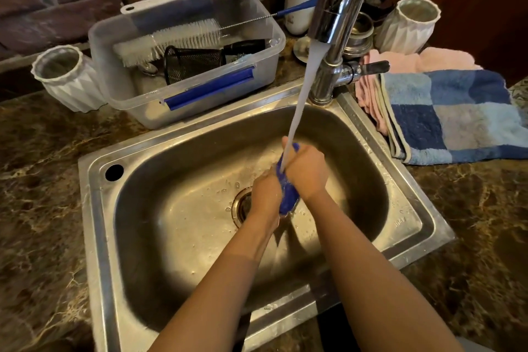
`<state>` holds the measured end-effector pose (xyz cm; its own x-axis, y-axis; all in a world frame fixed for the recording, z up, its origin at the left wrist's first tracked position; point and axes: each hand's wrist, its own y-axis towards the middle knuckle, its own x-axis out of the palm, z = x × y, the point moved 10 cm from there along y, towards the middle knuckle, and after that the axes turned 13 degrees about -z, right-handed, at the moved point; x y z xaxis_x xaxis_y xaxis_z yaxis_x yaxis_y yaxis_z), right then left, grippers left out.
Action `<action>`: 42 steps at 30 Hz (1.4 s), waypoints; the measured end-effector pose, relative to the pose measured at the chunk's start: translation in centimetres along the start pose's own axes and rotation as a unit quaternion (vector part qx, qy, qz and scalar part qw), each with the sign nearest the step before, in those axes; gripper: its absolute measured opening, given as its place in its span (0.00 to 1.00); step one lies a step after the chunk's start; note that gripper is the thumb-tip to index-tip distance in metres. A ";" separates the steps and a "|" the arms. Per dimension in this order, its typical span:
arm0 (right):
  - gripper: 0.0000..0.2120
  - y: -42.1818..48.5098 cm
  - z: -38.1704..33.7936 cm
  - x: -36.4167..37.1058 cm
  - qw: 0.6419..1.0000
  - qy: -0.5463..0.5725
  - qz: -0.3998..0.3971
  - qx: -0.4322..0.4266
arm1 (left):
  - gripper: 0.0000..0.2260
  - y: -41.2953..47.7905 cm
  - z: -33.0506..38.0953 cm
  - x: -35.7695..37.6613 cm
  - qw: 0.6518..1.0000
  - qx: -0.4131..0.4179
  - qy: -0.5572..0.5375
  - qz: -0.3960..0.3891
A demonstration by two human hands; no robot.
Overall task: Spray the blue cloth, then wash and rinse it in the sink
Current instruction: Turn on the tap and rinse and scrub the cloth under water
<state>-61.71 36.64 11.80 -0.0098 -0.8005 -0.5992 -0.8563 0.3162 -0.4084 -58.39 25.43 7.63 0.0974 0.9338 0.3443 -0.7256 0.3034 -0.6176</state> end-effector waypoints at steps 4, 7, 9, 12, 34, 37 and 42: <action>0.16 1.0 2.3 1.2 0.992 0.105 -0.066 0.011 | 0.11 -0.3 0.9 -0.3 0.997 0.022 0.064 0.028; 0.11 0.1 0.8 1.7 0.979 0.127 -0.139 -0.073 | 0.13 -0.2 1.1 -1.7 0.996 0.024 0.067 0.057; 0.11 -1.5 -0.3 2.5 0.961 0.160 -0.189 -0.120 | 0.16 0.2 1.7 -3.0 0.994 0.031 0.049 0.088; 0.13 -4.1 -2.6 4.1 0.964 0.078 -0.173 -0.185 | 0.19 0.6 2.7 -3.7 0.992 0.051 0.036 0.107; 0.20 -0.7 5.3 6.5 0.881 0.440 -0.062 0.163 | 0.11 -0.6 2.7 -2.3 0.950 0.160 0.245 0.110; 0.23 0.2 5.7 6.3 0.896 0.401 -0.089 0.167 | 0.08 0.4 0.3 -3.3 0.985 0.111 0.112 0.074; 0.12 -2.4 0.7 5.4 0.984 0.103 -0.146 -0.012 | 0.09 3.1 -2.2 -5.0 0.989 -0.050 -0.128 0.056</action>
<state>-59.39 31.89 9.03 0.1357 -0.9427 -0.3047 -0.8500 0.0472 -0.5246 -59.66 22.17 2.42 -0.1656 0.8879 0.4291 -0.6493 0.2294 -0.7252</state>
